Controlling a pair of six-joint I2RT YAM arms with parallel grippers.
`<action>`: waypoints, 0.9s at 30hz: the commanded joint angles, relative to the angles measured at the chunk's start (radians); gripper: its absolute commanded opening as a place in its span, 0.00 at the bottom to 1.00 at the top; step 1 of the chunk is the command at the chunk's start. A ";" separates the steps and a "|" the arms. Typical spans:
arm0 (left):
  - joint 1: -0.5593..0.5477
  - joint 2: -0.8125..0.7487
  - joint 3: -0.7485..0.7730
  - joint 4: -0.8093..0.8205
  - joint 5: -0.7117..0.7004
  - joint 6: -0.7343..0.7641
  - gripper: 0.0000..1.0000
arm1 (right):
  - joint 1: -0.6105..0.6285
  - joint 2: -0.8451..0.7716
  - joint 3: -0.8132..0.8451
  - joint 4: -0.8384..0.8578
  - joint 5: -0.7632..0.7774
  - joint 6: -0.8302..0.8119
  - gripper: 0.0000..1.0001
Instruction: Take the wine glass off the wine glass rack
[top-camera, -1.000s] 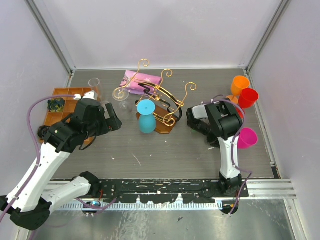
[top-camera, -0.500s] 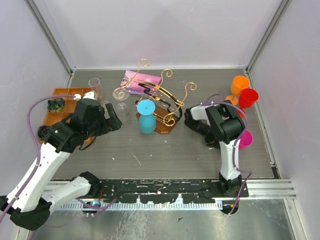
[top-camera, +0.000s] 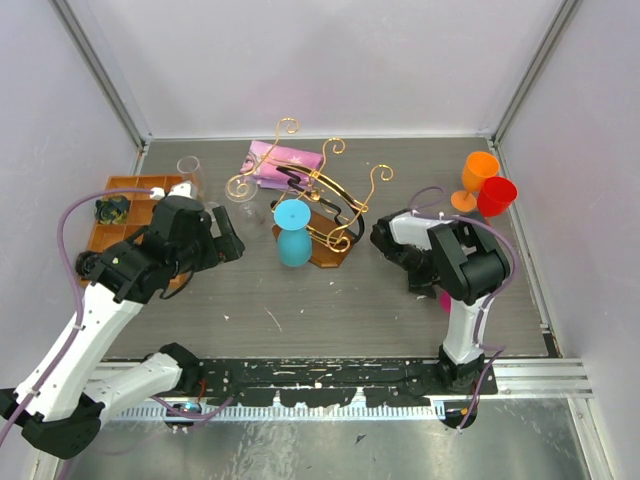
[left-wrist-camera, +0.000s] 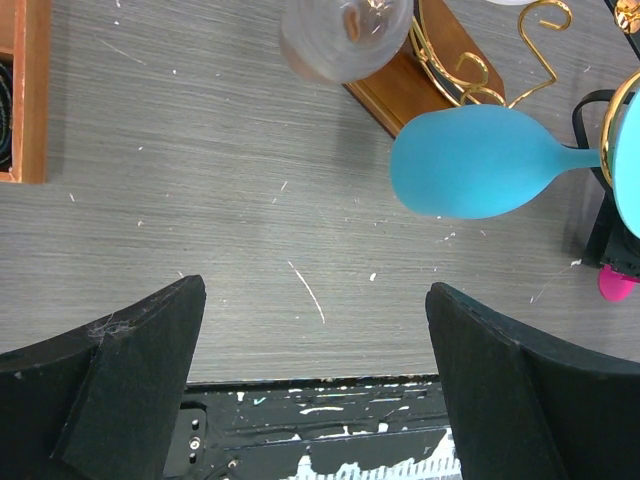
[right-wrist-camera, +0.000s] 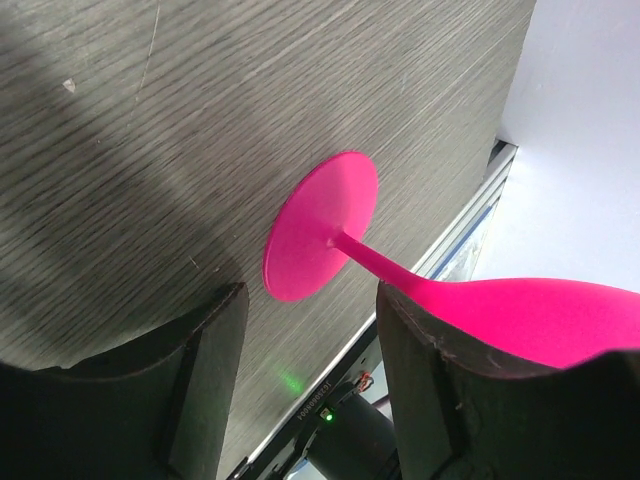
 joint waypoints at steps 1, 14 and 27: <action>0.000 -0.001 0.023 -0.010 -0.002 0.016 0.99 | 0.018 -0.003 -0.032 0.360 -0.215 0.035 0.62; 0.000 0.002 0.044 -0.013 -0.011 0.038 0.99 | 0.029 -0.178 -0.092 0.500 -0.384 -0.094 0.65; 0.000 0.007 0.094 -0.044 -0.041 0.061 0.99 | 0.012 -0.543 -0.065 0.383 -0.406 -0.076 0.67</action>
